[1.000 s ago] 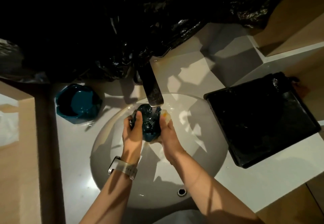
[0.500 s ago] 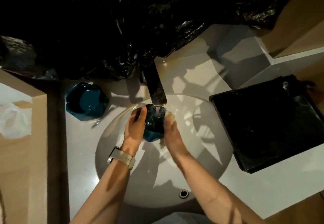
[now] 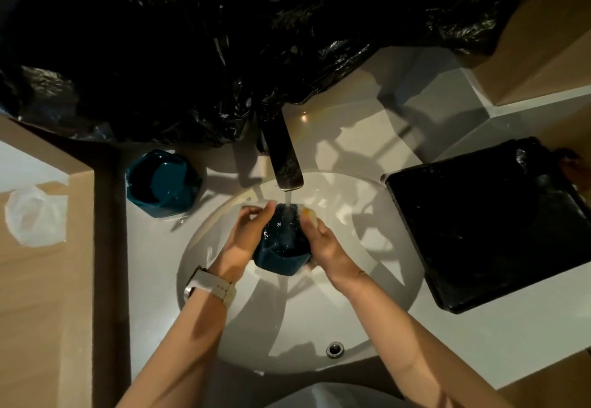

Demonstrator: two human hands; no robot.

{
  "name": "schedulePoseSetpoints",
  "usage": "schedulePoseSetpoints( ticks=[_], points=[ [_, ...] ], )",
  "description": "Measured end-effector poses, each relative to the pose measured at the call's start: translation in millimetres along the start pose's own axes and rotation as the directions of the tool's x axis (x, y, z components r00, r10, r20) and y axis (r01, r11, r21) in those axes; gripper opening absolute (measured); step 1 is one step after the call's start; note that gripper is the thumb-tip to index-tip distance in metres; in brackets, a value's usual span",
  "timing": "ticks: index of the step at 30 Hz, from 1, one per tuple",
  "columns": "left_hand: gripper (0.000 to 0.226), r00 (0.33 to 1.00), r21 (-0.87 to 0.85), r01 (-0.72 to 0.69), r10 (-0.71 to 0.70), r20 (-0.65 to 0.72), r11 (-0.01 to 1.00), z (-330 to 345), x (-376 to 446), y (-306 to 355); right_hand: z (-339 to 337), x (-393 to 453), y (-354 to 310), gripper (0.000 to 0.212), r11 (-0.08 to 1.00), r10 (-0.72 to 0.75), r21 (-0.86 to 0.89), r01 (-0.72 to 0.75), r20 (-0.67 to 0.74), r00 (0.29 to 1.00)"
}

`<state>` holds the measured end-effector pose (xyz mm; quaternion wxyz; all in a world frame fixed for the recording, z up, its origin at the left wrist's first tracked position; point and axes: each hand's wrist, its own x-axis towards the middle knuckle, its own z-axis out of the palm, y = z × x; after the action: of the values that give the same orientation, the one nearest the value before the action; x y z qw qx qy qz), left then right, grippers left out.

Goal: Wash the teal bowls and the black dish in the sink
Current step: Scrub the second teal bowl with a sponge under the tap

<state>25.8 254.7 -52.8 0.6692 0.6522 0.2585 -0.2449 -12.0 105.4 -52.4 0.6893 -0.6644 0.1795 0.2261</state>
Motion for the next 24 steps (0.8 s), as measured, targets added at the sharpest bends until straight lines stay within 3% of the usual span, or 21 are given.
schedulePoseSetpoints(
  ticks=[2, 7, 9, 11, 13, 15, 16, 18, 20, 22, 24],
  points=[
    [0.037, 0.998, 0.0, -0.005, 0.005, 0.058, 1.0, 1, 3, 0, -2, 4, -5, 0.039, 0.998, 0.069, -0.013, -0.068, 0.025, 0.997],
    [0.034, 0.993, -0.071, 0.043, -0.051, -0.111, 0.997, 11, 4, -9, 11, 5, 8, 0.038, 0.987, 0.094, 0.139, -0.085, -0.059, 0.994],
    [0.024, 0.992, -0.118, 0.06, -0.073, -0.107, 0.991, 15, 3, -9, 12, 7, 9, 0.043, 0.985, 0.072, 0.158, -0.061, -0.063, 0.995],
    [0.014, 0.998, -0.188, 0.045, -0.053, -0.034, 0.981, 16, -1, -5, 8, 11, 4, 0.047, 0.992, 0.07, 0.114, -0.061, -0.07, 0.995],
    [0.026, 0.995, -0.19, 0.009, 0.011, 0.104, 0.982, 4, -8, 1, -1, 17, -8, 0.046, 0.996, 0.092, 0.02, -0.091, -0.066, 0.994],
    [0.052, 0.933, -0.068, -0.174, 0.187, 0.308, 0.982, -19, -14, -2, -12, 25, -20, 0.045, 0.991, 0.119, -0.054, -0.12, -0.025, 0.993],
    [0.058, 0.862, 0.045, -0.329, 0.28, 0.423, 0.943, -30, -18, -1, -18, 31, -24, 0.045, 0.986, 0.148, -0.074, -0.147, 0.01, 0.989],
    [0.058, 0.777, 0.338, -0.58, 0.378, 0.504, 0.741, -48, -17, 2, -31, 40, -29, 0.046, 0.975, 0.208, -0.097, -0.199, 0.096, 0.973],
    [0.054, 0.698, 0.533, -0.715, 0.435, 0.568, 0.452, -55, -3, 5, -40, 44, -35, 0.045, 0.963, 0.265, -0.108, -0.249, 0.182, 0.947],
    [0.053, 0.593, 0.592, -0.791, 0.428, 0.682, 0.153, -54, 9, 9, -43, 47, -40, 0.043, 0.938, 0.334, -0.169, -0.303, 0.199, 0.921],
    [0.064, 0.532, 0.581, -0.814, 0.383, 0.755, -0.015, -46, 17, 10, -44, 51, -40, 0.037, 0.909, 0.393, -0.231, -0.348, 0.188, 0.9]
  ],
)
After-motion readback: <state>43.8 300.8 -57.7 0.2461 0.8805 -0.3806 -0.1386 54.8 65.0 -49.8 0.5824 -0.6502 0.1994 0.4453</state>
